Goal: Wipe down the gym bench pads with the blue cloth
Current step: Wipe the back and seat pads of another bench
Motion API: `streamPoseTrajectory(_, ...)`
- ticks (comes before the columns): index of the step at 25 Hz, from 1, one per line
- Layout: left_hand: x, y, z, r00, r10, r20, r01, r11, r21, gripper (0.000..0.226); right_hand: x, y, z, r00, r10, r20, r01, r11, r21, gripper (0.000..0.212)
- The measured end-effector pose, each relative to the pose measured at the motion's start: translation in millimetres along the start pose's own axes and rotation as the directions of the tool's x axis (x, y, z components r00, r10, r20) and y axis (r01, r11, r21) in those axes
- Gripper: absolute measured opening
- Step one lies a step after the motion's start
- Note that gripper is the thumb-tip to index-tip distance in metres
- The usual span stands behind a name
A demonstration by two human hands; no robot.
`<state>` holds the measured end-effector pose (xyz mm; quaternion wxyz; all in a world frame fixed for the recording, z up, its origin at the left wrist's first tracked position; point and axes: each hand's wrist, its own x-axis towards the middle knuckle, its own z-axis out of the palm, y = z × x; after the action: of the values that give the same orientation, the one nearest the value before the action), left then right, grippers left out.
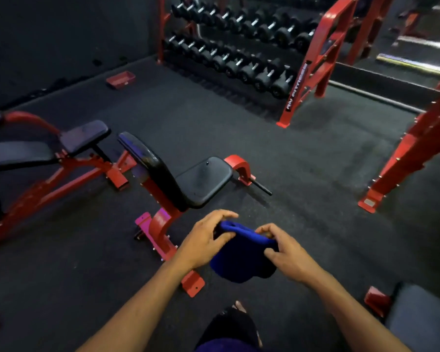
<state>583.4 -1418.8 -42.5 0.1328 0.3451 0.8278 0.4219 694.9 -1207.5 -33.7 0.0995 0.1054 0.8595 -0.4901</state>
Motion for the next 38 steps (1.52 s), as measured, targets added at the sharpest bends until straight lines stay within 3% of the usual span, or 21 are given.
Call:
streamPoseTrajectory(5,74.1,3.3,8.1,0.995,-0.064,-0.073,0.061,0.997,-0.043,0.02,64.6,6.6,-49.7,0.994,-0.009,0.106,0.009,1.0,-0.002,0.011)
streamPoseTrajectory(10,124.3,-11.1,-5.1,0.981,-0.134,-0.142,0.134,0.991,-0.005,0.02,144.2,2.0,-83.8,0.992,-0.054,0.112,0.063,0.995,-0.077,0.028)
streamPoseTrajectory(13,148.7,-26.3,-12.2,0.953,-0.204,-0.222,0.21,0.978,0.003,0.022,193.6,4.4,-102.5,0.985,-0.038,0.168,0.041,0.999,-0.012,0.023)
streamPoseTrajectory(15,166.4,-35.2,-19.7,0.887,-0.291,-0.358,0.312,0.95,0.003,0.022,230.2,4.8,-118.2,0.977,-0.034,0.208,0.011,0.993,0.114,0.013)
streamPoseTrajectory(18,185.8,-48.9,-39.3,0.702,-0.386,-0.599,0.498,0.867,0.025,0.035,289.7,-1.5,-144.3,0.954,-0.074,0.291,0.001,0.97,0.244,0.004)
streamPoseTrajectory(23,195.6,-76.8,-68.7,0.404,-0.544,-0.735,0.753,0.655,-0.071,0.067,388.9,-41.6,-148.6,0.927,-0.156,0.34,0.061,0.96,0.275,0.008)
streamPoseTrajectory(26,197.5,-99.9,-78.5,0.352,-0.57,-0.743,0.799,0.596,-0.078,0.074,446.5,-75.2,-126.2,0.911,-0.212,0.354,0.132,0.962,0.238,0.007)
streamPoseTrajectory(32,207.5,-134.0,-81.2,0.284,-0.619,-0.733,0.85,0.516,-0.107,0.078,530.2,-152.2,-76.0,0.861,-0.321,0.394,0.285,0.947,0.148,0.026)
streamPoseTrajectory(38,221.9,-138.4,-80.7,0.162,-0.607,-0.778,0.906,0.404,-0.127,0.079,590.0,-220.4,-24.8,0.765,-0.524,0.375,0.513,0.847,0.136,0.026)
